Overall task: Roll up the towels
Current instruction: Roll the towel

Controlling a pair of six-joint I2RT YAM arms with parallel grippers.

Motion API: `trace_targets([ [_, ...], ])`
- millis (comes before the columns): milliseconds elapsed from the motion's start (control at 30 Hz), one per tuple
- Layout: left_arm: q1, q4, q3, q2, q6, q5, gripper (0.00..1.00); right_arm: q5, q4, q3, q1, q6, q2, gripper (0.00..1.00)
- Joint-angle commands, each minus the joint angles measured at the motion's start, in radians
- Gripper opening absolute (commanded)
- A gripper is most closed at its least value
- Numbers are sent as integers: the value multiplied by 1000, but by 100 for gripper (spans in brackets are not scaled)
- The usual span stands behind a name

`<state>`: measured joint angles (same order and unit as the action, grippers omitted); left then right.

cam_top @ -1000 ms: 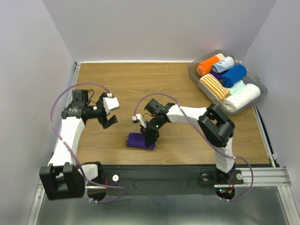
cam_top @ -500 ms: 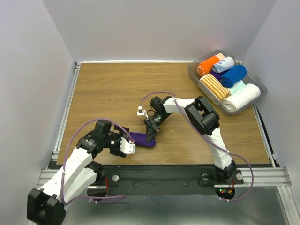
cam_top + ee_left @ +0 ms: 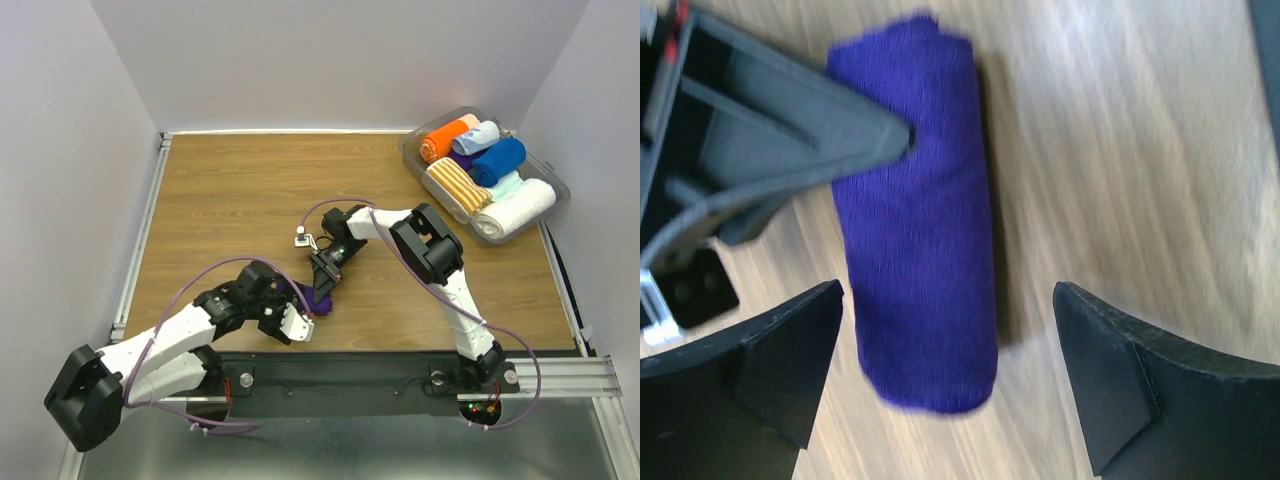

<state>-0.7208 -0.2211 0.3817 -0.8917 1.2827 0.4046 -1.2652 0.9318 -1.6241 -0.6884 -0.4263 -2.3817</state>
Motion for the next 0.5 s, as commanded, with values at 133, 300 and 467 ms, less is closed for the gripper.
trace_targets([
  [133,-71,169,11,-107,-79,-82,90,260,4,6,-7,-106,-66,1],
  [300,-71,210,13,-187,-111,-124,77,282,21,12,-7,-140,-62,1],
  [467,-71,155,69,-262,-151,-115,40,288,30,13,-7,-155,-42,7],
])
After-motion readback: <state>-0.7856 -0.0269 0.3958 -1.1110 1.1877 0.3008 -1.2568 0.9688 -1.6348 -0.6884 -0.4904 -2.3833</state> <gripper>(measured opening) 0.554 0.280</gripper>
